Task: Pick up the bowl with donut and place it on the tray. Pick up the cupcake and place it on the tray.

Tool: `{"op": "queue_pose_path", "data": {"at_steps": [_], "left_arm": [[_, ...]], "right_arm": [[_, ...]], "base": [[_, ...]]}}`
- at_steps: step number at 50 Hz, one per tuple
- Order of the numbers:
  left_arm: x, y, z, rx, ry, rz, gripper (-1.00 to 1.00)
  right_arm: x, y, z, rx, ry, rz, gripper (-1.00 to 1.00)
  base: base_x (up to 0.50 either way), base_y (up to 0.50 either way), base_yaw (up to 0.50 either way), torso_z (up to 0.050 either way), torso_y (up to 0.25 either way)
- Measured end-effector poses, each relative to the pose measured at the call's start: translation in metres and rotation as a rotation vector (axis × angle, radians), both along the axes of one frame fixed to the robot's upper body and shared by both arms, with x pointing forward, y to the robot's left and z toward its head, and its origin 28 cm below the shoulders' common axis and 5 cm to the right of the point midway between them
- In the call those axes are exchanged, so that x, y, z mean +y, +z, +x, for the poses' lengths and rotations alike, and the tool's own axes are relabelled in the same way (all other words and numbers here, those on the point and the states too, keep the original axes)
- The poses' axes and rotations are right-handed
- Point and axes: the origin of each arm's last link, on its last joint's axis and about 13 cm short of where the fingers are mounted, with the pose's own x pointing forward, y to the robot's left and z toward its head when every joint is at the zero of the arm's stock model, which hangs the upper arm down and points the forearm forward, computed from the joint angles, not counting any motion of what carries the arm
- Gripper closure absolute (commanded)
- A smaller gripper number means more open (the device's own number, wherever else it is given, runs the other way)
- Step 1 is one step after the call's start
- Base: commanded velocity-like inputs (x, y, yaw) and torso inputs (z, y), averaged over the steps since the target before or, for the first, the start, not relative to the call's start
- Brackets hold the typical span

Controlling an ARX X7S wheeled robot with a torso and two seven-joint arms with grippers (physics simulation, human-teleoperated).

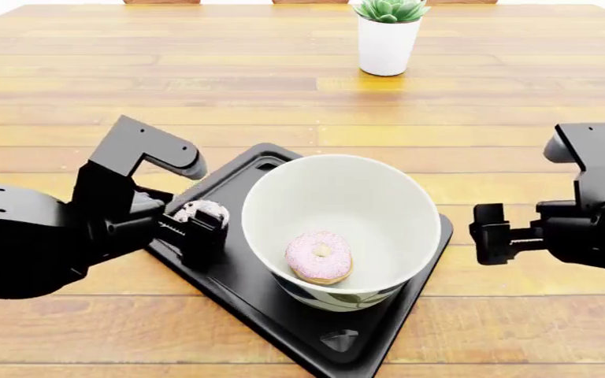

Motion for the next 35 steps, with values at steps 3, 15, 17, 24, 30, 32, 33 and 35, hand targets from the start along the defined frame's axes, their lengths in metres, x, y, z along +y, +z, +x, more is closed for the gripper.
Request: {"op": "queue_pose_path", "data": {"at_steps": [3, 15, 17, 24, 30, 32, 33, 35], "left_arm": [[0.001, 0.002, 0.0, -0.009, 0.009, -0.006, -1.0], [0.006, 0.021, -0.007, -0.078, 0.032, -0.025, -1.0], [0.007, 0.027, -0.01, -0.1, 0.036, -0.031, -1.0], [0.01, 0.05, -0.021, -0.184, 0.047, -0.053, -1.0], [0.012, 0.069, -0.033, -0.266, 0.055, -0.071, -1.0], [0.013, 0.075, -0.037, -0.292, 0.059, -0.077, -1.0], [0.013, 0.078, -0.039, -0.305, 0.06, -0.079, -1.0], [0.014, 0.083, -0.043, -0.329, 0.064, -0.084, -1.0]], "right_arm": [[0.0, -0.001, 0.0, 0.002, 0.0, 0.0, -1.0], [-0.001, -0.003, 0.0, 0.007, -0.002, 0.0, -1.0], [-0.001, -0.003, 0.0, 0.007, -0.001, 0.0, -1.0], [0.0, 0.002, -0.004, -0.011, 0.005, 0.0, -1.0], [0.001, 0.014, -0.015, -0.072, 0.022, 0.0, -1.0], [0.002, 0.02, -0.02, -0.099, 0.029, -0.003, -1.0], [0.002, 0.023, -0.023, -0.114, 0.032, -0.005, -1.0], [0.003, 0.029, -0.029, -0.145, 0.04, -0.01, -1.0]], "base": [[0.0, 0.0, 0.0, 0.0, 0.0], [0.0, 0.0, 0.0, 0.0, 0.0], [0.0, 0.0, 0.0, 0.0, 0.0], [0.0, 0.0, 0.0, 0.0, 0.0], [0.0, 0.0, 0.0, 0.0, 0.0], [0.0, 0.0, 0.0, 0.0, 0.0], [0.0, 0.0, 0.0, 0.0, 0.0], [0.0, 0.0, 0.0, 0.0, 0.0]]}}
